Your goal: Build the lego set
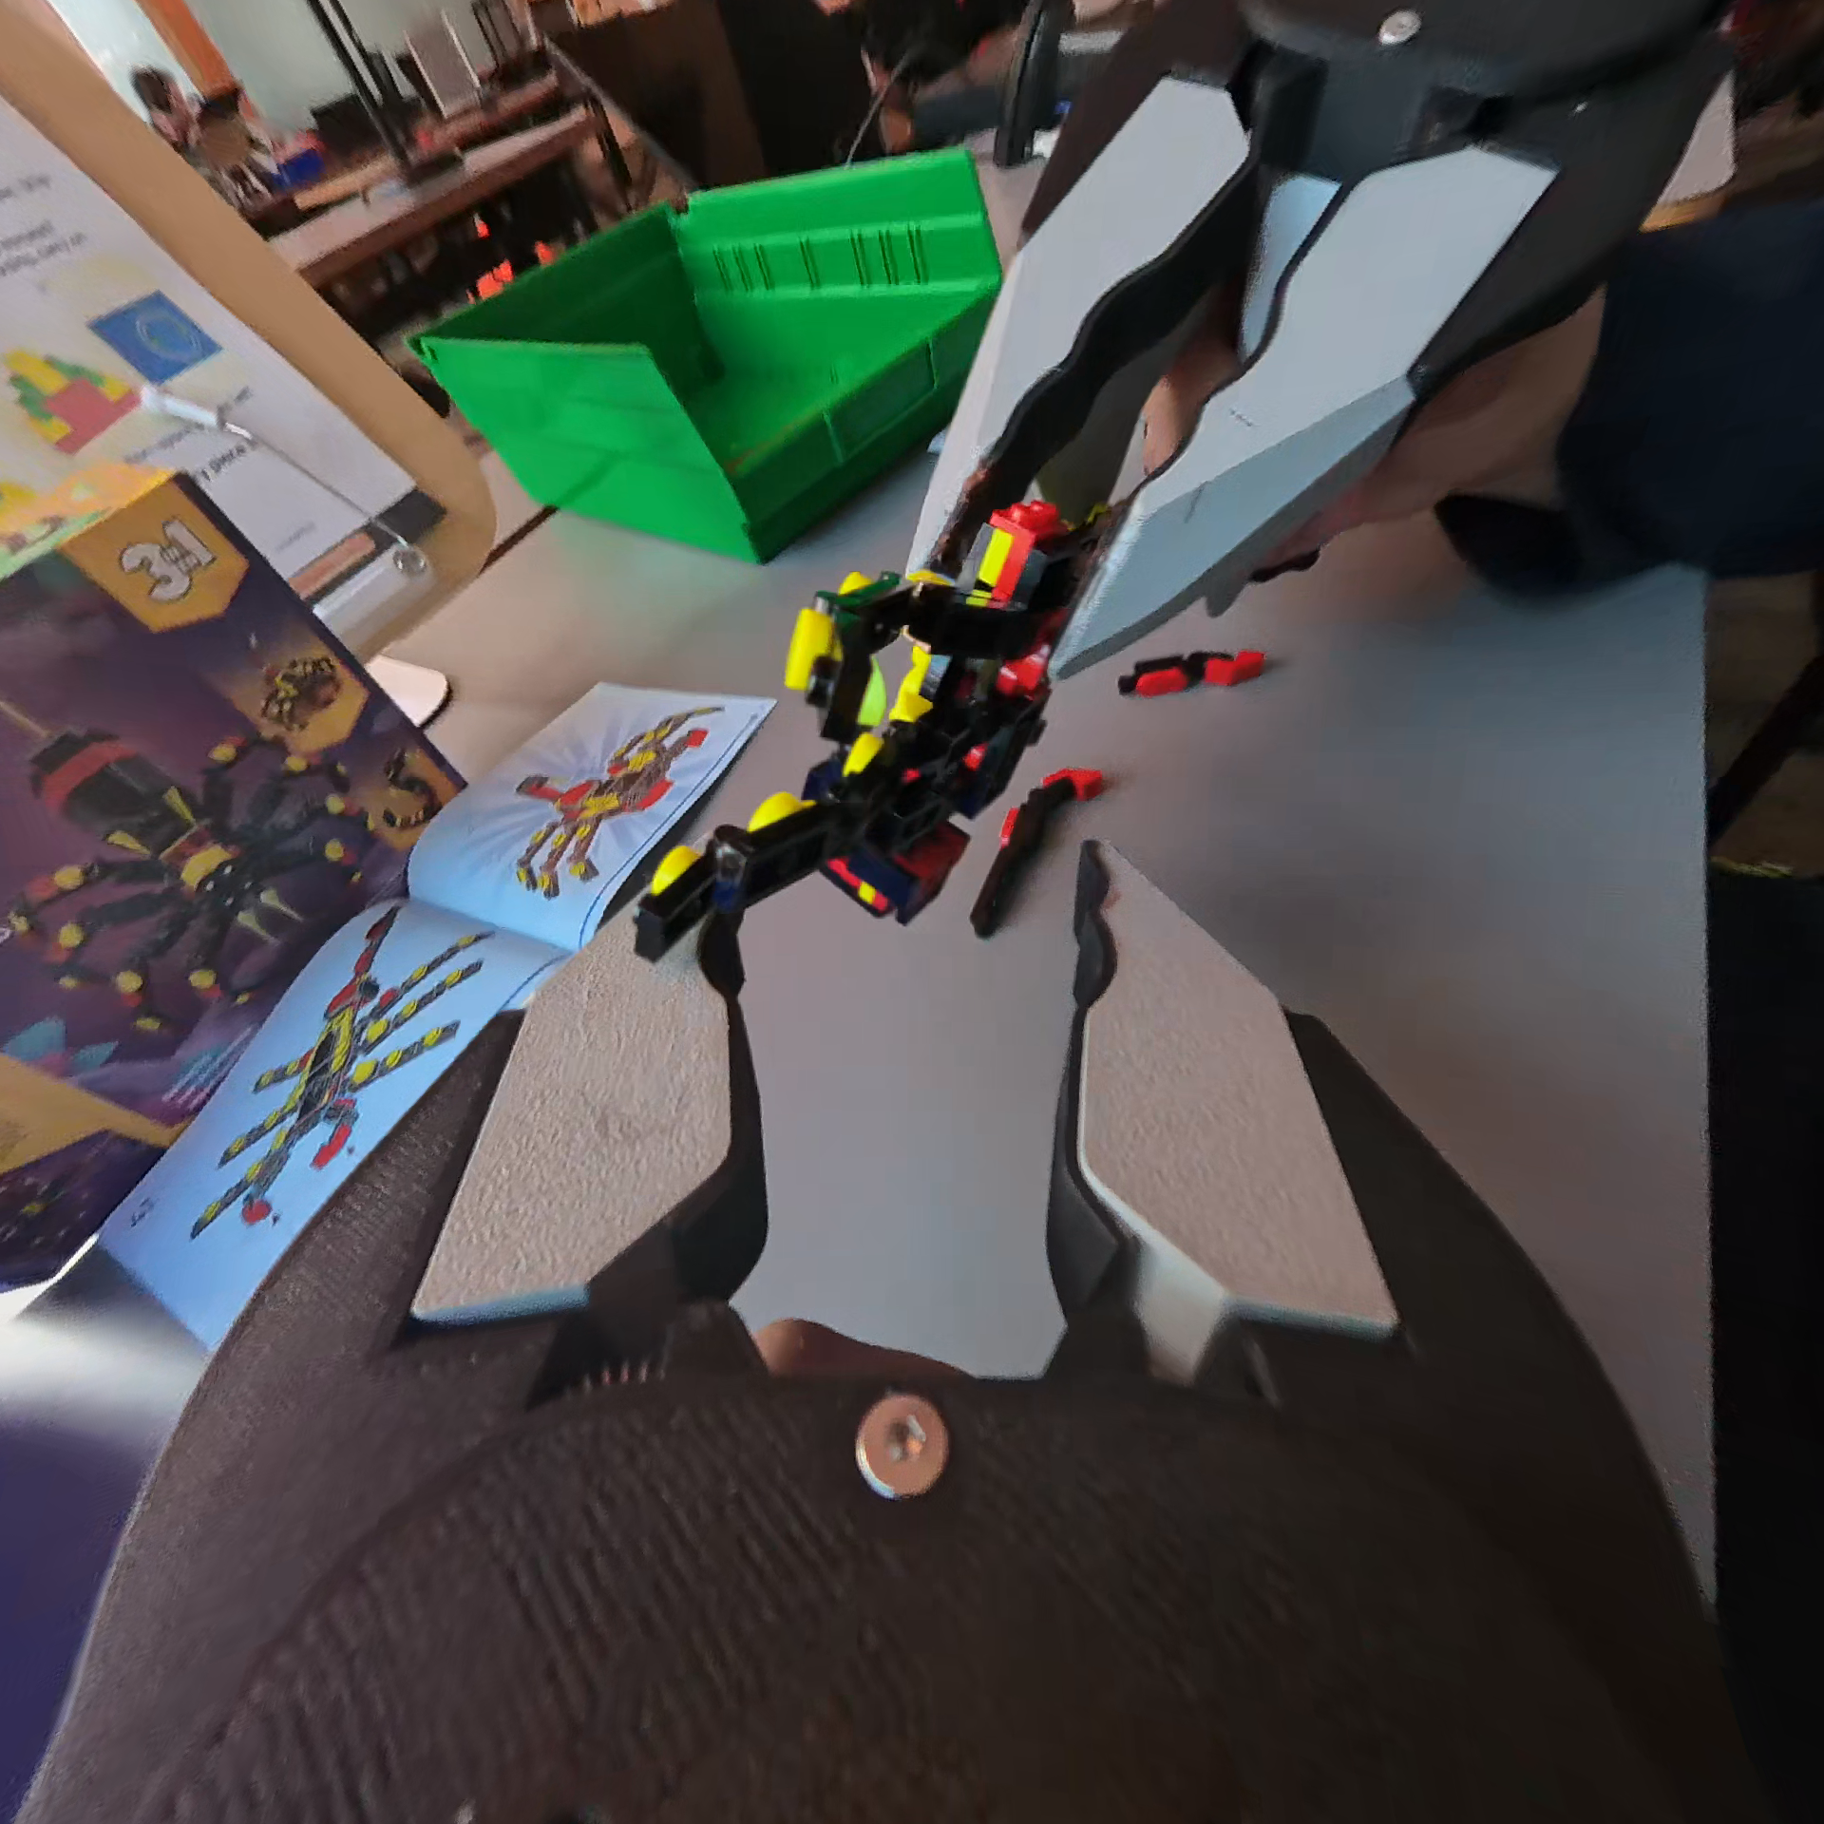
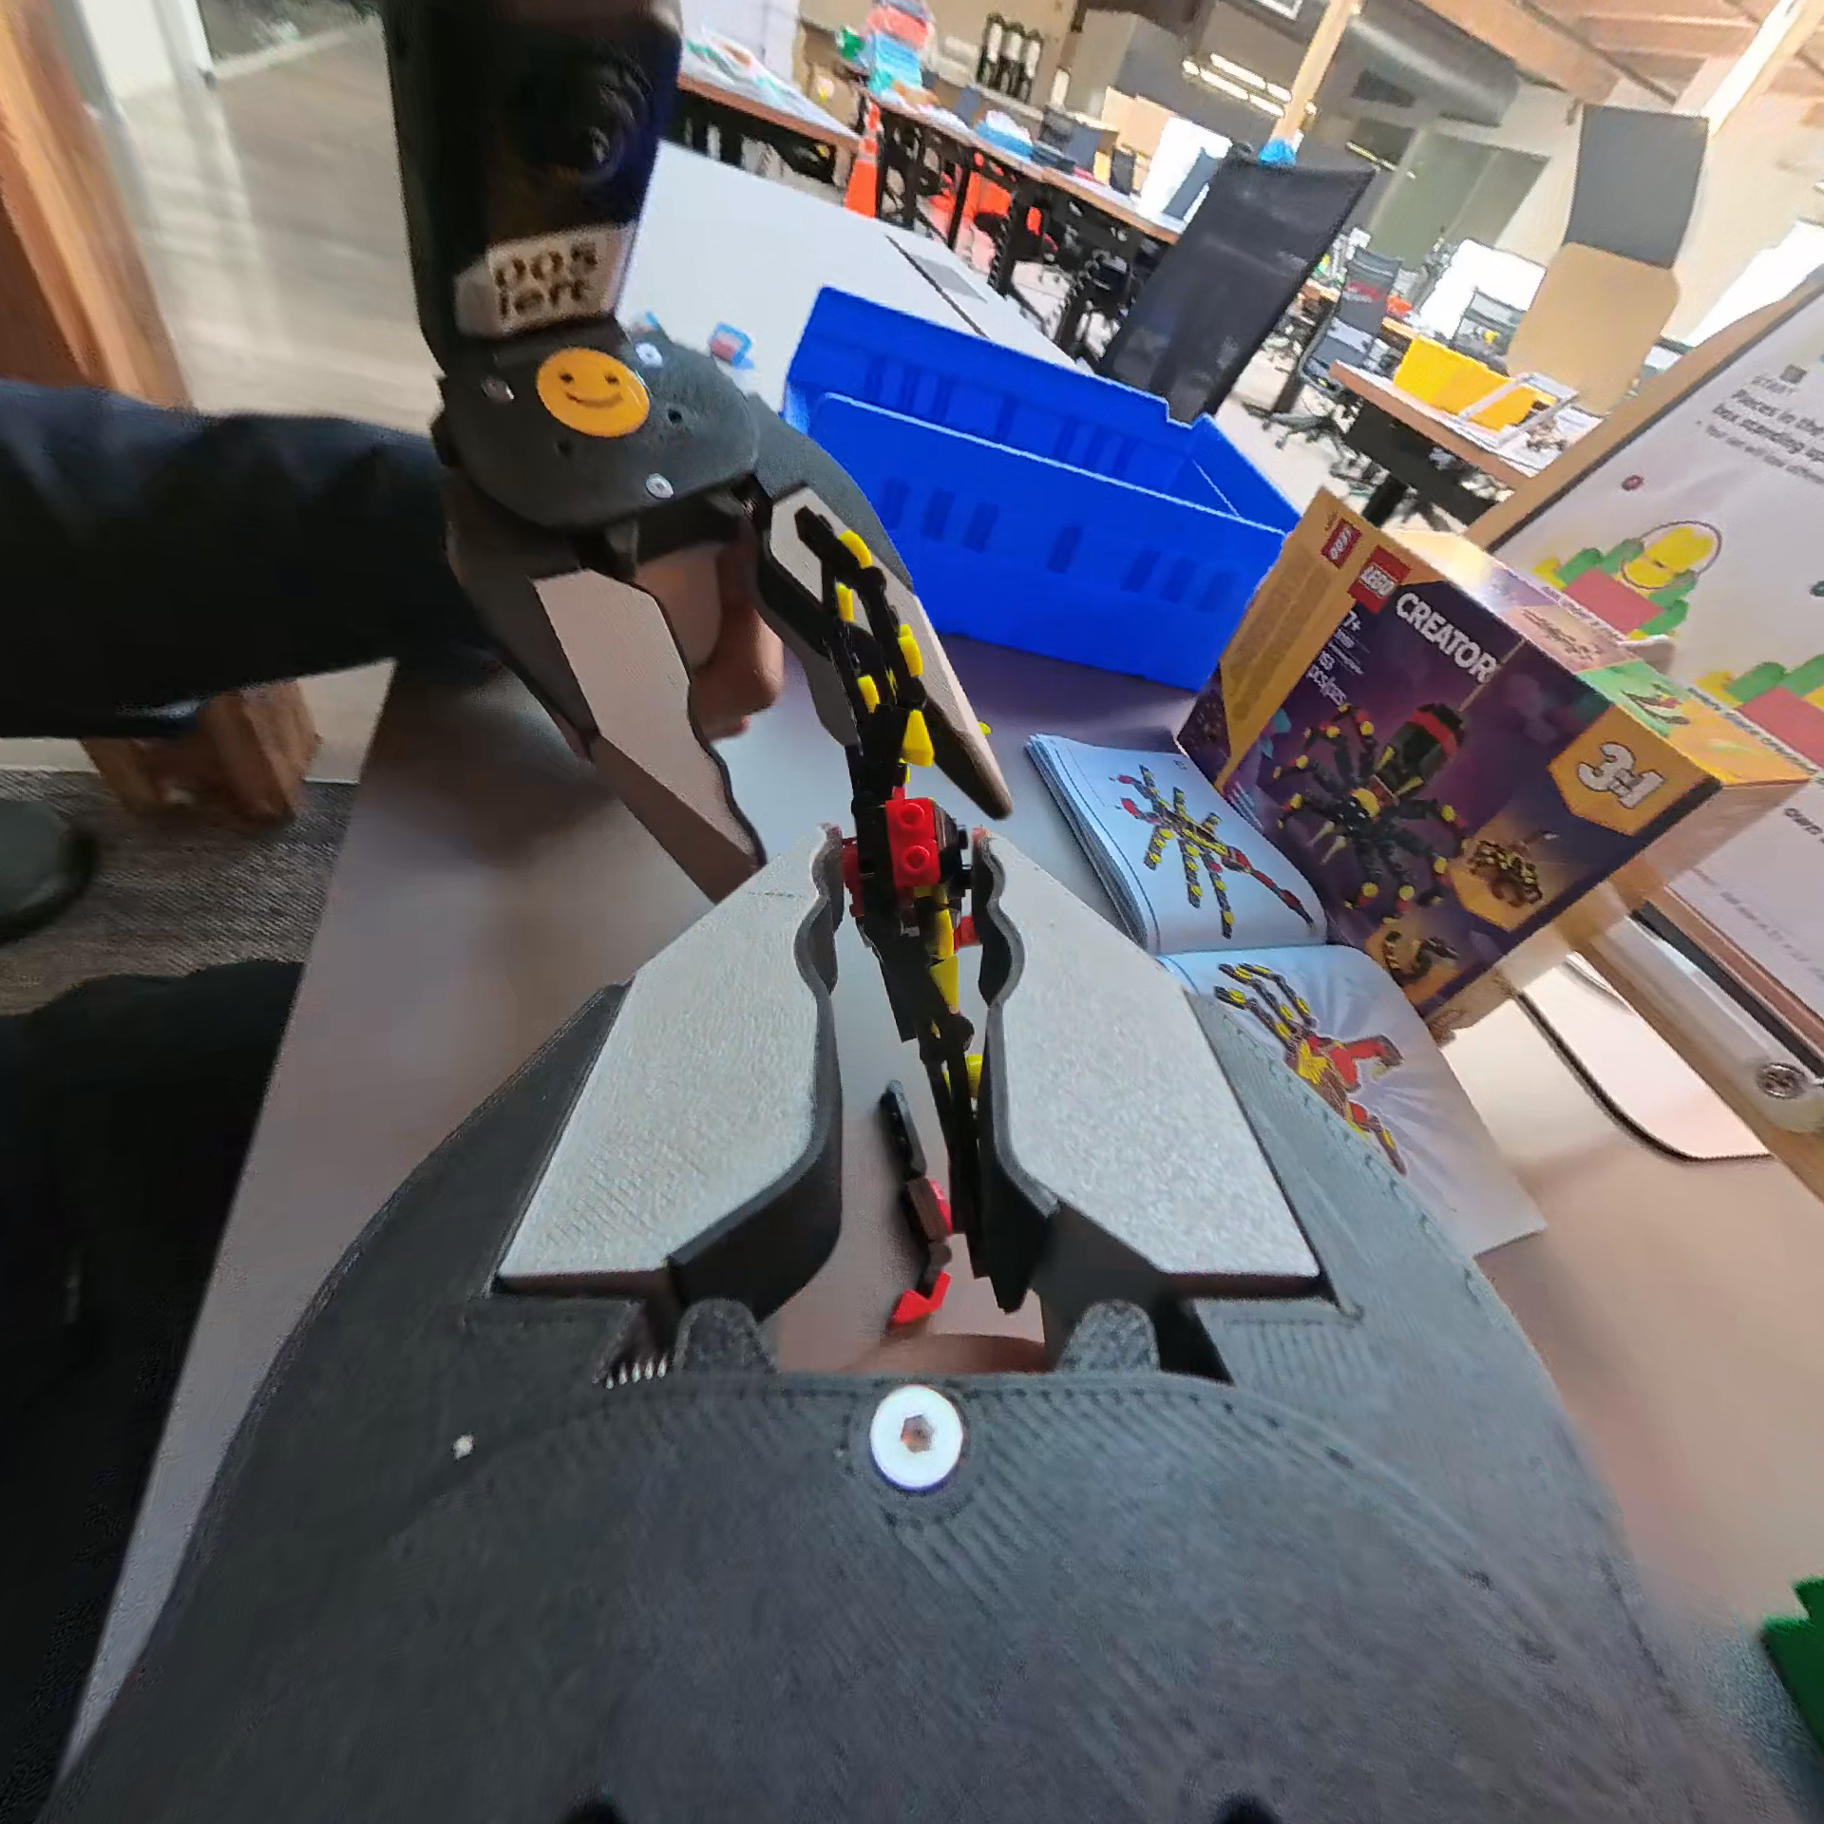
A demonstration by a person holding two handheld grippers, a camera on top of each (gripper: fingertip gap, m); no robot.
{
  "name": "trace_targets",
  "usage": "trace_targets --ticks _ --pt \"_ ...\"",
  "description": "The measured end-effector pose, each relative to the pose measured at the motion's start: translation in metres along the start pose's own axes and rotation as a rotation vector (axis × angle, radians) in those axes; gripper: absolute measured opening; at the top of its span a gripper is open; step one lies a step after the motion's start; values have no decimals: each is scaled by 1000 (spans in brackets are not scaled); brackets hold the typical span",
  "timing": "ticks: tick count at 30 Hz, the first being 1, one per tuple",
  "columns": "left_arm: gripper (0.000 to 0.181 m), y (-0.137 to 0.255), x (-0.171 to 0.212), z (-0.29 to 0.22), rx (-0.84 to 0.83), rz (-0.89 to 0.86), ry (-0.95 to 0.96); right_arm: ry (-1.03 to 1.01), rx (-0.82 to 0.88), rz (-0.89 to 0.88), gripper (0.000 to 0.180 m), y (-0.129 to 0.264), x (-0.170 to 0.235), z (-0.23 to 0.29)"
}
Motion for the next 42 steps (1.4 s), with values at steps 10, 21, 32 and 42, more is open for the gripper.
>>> trace_targets --ticks 10,21,32,42 --pt "34 1 -15 -6 83 -332 95 -136 -145 -146 22 15 -7 0" --pt "26 4 -22 -23 179 -355 18 -110 -228 -186 22 24 -2 11" --pt "22 26 -60 -54 -124 -180 -616 284 -34 -7 31 45 -26 38" --pt "21 29 -66 -71 -254 -104 -862 864 278 156 23 39 -34 82"
Point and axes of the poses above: each gripper's, where its closed fingertips meet, y back along the fingers, x out of its underside, z = x × y across the jaws, the point moved 10 cm from there along y, back along the fingers, and after that the axes turned 8 degrees about -y, right-handed, at the moved point
